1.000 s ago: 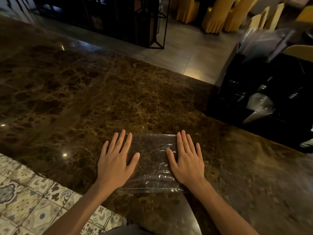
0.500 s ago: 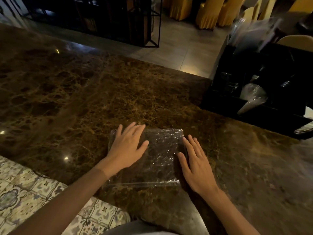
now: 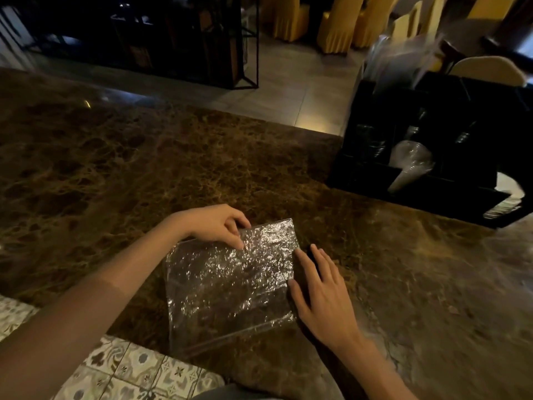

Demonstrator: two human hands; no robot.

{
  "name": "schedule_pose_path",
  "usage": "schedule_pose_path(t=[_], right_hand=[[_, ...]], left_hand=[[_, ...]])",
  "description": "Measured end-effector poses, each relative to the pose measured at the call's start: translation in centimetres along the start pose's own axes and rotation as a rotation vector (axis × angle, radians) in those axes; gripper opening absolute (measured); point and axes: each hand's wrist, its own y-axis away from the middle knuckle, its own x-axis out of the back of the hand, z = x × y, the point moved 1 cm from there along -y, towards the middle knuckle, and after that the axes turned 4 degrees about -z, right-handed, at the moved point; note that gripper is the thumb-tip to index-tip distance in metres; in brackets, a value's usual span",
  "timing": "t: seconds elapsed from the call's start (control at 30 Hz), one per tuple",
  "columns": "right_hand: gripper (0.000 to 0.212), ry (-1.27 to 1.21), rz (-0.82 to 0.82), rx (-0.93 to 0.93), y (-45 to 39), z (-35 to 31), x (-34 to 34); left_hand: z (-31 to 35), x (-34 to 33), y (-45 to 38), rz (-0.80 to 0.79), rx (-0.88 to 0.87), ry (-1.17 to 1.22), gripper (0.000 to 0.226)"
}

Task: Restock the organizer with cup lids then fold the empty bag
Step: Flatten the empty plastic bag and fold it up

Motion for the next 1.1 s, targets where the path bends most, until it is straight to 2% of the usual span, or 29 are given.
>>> schedule_pose_path(t=[0.1,0.23,0.37,0.47,0.53,0.63,0.7,0.73,0.87,1.1], right_hand=[[0.064,-0.144,0.05,-0.046,0.0,-0.1,0.4],[0.08,-0.453,0.106,-0.164,0.1,-0.7,1.2],[0.093,-0.864,0.042,-0.287,-0.4,-1.9,1.5],[0.101,-1.207,0.077,-0.35,-1.5,-2.8,1.3],[0.099,-1.403,0.041,-0.392,-2.2,-3.2,1.4],[0.056,-1.349,-0.112,-0.343,-3.2,-3.7,1.9],[0.025,-1.271,-0.164,-0.311,-3.7,-3.9,2.0],[0.017,-1.255,-0.177,-0.311,-3.9,-3.9,2.1],[0.008,-1.24,-0.215,-0.275,-4.7,-3.5,2.5],[0.007,-1.216,-0.218,-0.215,-6.0,-1.7,4.0]], left_hand=[[-1.0,0.1,1.1,0.026,-0.053,0.138,0.049],[-2.4,0.1,2.9,0.225,-0.116,0.406,0.043],[-3.0,-0.8,4.6,0.407,-0.187,0.696,0.039],[-3.7,-1.9,5.2,0.492,-0.197,0.833,0.045],[-4.3,-2.7,5.4,0.533,-0.185,0.931,0.048],[-4.8,-4.1,5.3,0.577,-0.165,1.059,0.043],[-4.8,-4.9,5.2,0.608,-0.149,1.102,0.038],[-4.9,-5.2,5.2,0.623,-0.146,1.125,0.035],[-5.3,-6.0,5.7,0.636,-0.126,1.123,0.028],[-6.3,-5.1,7.4,0.458,-0.114,0.858,0.022]])
